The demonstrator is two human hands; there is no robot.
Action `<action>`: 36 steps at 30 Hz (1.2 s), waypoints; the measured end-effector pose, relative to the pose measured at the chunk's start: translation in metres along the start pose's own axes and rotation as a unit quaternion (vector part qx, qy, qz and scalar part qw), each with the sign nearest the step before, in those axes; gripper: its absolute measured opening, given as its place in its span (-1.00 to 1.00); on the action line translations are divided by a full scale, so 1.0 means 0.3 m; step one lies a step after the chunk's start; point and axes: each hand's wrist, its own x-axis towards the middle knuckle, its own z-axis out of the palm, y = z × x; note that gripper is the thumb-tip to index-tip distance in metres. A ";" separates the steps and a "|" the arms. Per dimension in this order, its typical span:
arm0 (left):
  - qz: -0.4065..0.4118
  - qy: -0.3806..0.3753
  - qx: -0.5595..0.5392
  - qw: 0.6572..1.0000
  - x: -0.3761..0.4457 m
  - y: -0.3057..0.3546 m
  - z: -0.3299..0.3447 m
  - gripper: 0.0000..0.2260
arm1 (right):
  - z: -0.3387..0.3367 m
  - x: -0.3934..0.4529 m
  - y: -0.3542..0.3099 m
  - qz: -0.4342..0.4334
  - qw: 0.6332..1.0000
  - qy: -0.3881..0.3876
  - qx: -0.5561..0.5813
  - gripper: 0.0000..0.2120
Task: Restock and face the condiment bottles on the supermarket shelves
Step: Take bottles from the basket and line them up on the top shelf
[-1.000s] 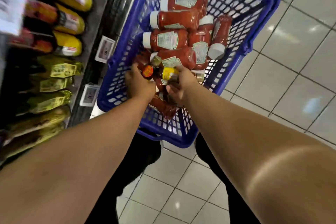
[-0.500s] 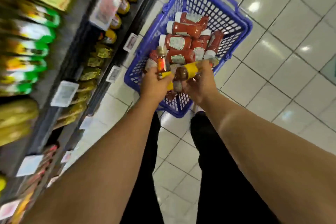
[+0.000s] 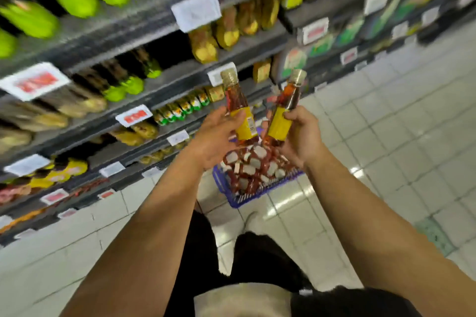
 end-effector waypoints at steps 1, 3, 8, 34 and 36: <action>0.025 0.010 -0.021 0.999 -0.047 0.057 0.003 -0.62 | 0.070 -0.017 -0.027 -0.012 0.999 -0.024 -0.021 -0.60; 0.080 0.025 -0.071 0.994 -0.132 0.167 0.003 -0.76 | 0.211 -0.043 -0.067 -0.027 0.997 -0.066 -0.041 -0.56; 0.198 0.042 -0.126 0.971 -0.351 0.424 -0.084 -0.81 | 0.577 -0.084 -0.097 -0.045 0.980 -0.168 -0.095 -0.62; 0.549 0.197 -0.174 0.794 -1.778 1.027 -1.195 -0.94 | 2.171 -0.632 0.601 -0.133 0.860 -0.419 -0.260 -0.76; 0.557 0.225 -0.125 0.790 -1.793 1.069 -1.253 -0.87 | 2.257 -0.607 0.609 -0.147 0.858 -0.415 -0.264 -0.75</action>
